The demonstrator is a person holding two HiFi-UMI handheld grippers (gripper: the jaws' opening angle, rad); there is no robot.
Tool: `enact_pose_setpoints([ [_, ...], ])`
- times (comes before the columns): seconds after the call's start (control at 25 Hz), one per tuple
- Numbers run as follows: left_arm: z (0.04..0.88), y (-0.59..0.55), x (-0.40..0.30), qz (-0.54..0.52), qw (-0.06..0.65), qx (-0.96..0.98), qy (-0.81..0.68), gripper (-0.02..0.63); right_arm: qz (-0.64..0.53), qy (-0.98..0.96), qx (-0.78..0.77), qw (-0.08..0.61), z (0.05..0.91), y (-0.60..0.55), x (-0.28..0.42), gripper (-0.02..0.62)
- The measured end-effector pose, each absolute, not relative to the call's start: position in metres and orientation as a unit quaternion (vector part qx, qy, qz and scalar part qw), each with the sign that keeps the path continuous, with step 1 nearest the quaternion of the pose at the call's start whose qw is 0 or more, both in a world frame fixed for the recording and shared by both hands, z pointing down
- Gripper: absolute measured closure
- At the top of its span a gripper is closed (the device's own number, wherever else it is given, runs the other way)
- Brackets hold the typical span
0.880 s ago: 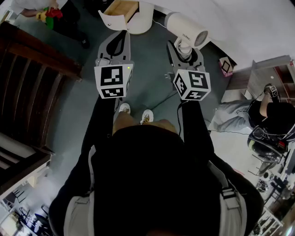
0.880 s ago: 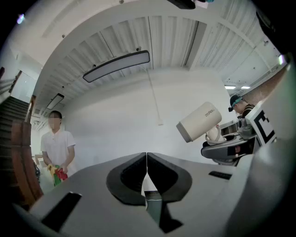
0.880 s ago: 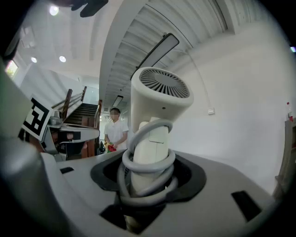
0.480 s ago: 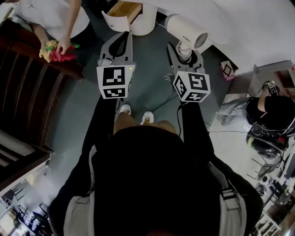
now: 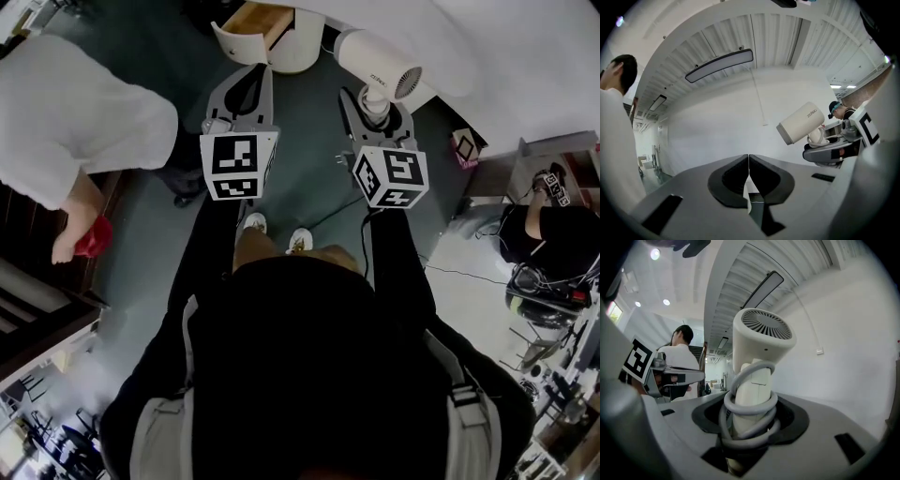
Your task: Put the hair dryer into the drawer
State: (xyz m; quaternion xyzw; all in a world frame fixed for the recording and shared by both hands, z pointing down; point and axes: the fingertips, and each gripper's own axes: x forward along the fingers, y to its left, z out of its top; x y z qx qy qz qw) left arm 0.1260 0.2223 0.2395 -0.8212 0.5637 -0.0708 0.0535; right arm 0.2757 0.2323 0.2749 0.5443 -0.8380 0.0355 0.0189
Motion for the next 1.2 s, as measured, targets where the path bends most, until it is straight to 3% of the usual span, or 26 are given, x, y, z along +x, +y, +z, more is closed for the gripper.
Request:
enact_pose_setpoints([
  [1.2,0.248,0.169,0.07,-0.084,0.052,-0.8,0.591,0.589,0.039,-0.853,0.52,0.012,0.282,0.172,0.232,0.35],
])
